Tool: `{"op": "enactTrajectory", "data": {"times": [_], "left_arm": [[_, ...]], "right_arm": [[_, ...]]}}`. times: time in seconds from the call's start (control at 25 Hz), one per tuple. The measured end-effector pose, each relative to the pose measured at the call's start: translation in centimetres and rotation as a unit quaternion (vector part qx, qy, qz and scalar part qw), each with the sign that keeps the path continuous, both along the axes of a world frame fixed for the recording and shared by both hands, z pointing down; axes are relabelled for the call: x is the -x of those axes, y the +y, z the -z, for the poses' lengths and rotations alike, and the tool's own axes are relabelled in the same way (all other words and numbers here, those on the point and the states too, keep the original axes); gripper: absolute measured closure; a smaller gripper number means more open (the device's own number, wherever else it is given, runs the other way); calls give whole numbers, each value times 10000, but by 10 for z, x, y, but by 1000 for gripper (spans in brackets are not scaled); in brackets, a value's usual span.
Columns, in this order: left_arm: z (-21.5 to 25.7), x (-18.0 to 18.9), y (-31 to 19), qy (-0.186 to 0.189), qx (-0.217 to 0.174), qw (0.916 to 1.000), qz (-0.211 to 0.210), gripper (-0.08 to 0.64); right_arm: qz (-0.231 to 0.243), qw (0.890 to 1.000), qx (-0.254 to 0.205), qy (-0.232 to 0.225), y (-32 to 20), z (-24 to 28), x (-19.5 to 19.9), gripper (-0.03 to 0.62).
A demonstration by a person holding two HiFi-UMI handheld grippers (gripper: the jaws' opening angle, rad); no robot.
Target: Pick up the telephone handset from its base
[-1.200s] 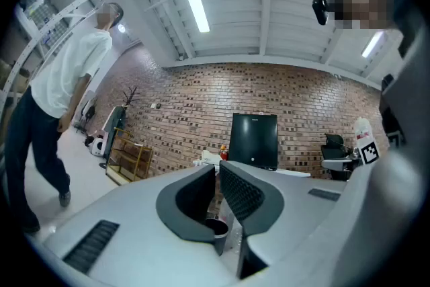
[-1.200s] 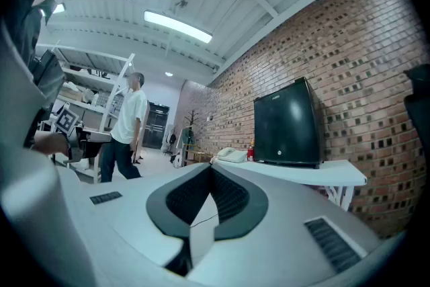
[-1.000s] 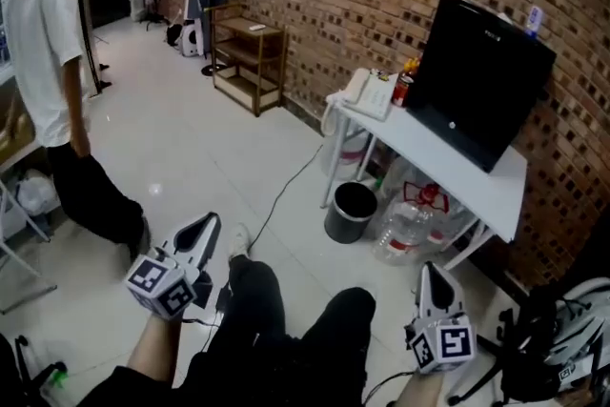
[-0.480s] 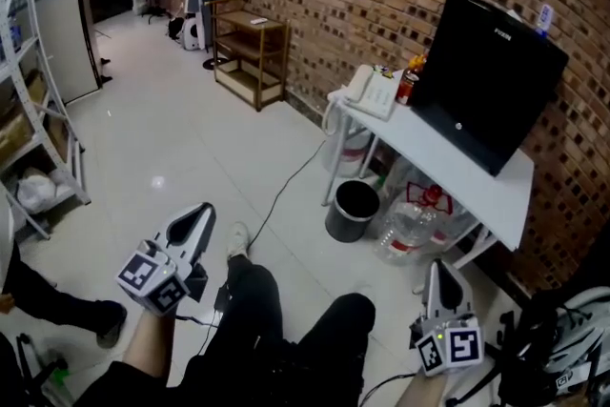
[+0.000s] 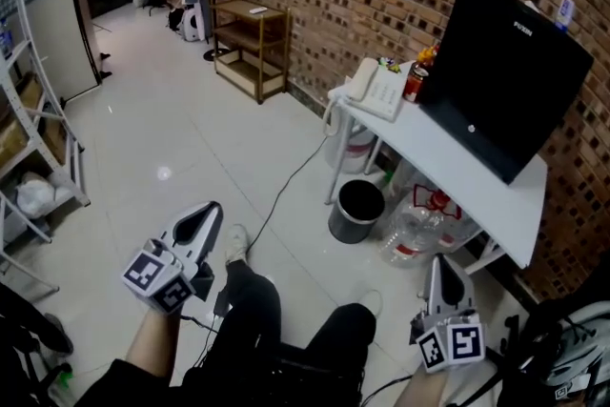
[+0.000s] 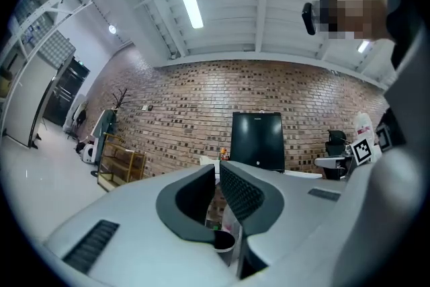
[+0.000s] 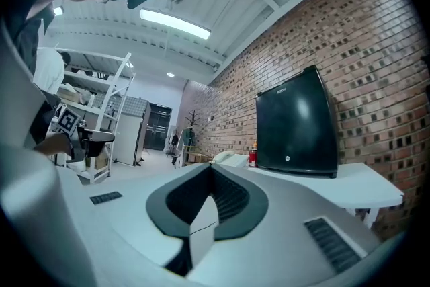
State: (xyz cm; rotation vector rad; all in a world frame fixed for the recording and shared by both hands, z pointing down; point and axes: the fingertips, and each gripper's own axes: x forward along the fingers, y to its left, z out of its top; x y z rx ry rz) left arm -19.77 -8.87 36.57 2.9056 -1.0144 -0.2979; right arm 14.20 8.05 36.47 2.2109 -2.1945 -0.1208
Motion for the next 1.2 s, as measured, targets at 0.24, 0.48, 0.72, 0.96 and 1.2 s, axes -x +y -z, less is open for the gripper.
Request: {"op": "enactTrajectory", "data": {"times": [0.24,0.48,0.72,0.96,1.2], "left_arm": [[4,-30,-32,-27,-64,9999,-119,535],[9,-52,-66,9,-134,9998,-150,535],[13,-75,-106,71,-128,9998,-120,535],[15,-100,-136,54,-151,9997,-190,535],[21,-124,-165,51,-250,9994,-235,535]], "right_arm": [[60,10000,18,-73,-36,-4,-16,584],[-42,10000,-45,-31,-63,2,-42,584],[14,10000,-59,-17,-103,8,-62,584],[117,9999,-109,-10,-142,13,-75,584],[185,9998,-116,-21,-177,13,-90,584]]}}
